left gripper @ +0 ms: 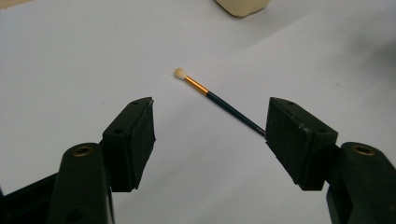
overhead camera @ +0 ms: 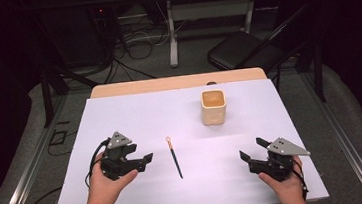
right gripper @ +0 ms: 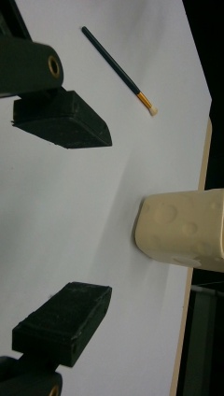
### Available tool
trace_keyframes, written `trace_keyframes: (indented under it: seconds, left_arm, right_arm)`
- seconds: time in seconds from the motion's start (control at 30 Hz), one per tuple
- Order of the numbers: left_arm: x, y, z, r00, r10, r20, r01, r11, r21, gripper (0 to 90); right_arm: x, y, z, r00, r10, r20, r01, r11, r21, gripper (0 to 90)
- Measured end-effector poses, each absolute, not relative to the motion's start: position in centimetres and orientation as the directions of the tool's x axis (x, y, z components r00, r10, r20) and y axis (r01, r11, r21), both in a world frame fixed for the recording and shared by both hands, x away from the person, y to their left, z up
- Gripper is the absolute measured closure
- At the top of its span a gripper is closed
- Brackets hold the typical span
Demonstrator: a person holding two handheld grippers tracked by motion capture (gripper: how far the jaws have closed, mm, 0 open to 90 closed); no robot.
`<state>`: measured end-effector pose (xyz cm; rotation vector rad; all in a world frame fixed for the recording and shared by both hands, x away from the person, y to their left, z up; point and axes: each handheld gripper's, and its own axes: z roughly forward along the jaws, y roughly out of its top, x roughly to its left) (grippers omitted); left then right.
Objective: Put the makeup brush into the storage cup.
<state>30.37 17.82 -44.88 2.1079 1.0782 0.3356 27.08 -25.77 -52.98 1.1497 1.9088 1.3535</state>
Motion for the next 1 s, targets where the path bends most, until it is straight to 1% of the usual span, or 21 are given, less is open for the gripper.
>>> trace_keyframes:
  seconds: [0.2,0.33,0.7,1.0]
  left_arm:
    - [31.2,17.2,-44.1,0.583,0.807,-0.094,0.636,-0.381,0.671,33.7]
    - [31.8,16.7,-43.9,0.581,0.811,-0.071,0.65,-0.409,0.64,33.8]
    - [33.6,15.9,-44.5,0.554,0.826,-0.101,0.718,-0.413,0.561,35.1]
    - [34.8,15.2,-44.8,0.538,0.836,-0.108,0.753,-0.419,0.508,35.3]
  right_arm:
    - [27.1,-25.8,-53.0,-0.499,0.865,0.054,0.336,0.136,0.932,22.6]
    - [27.1,-25.8,-53.0,-0.499,0.865,0.055,0.337,0.135,0.932,22.6]
    - [27.1,-25.9,-53.0,-0.498,0.865,0.056,0.341,0.136,0.93,22.6]
    - [27.2,-25.8,-53.1,-0.502,0.863,0.055,0.343,0.14,0.929,22.6]
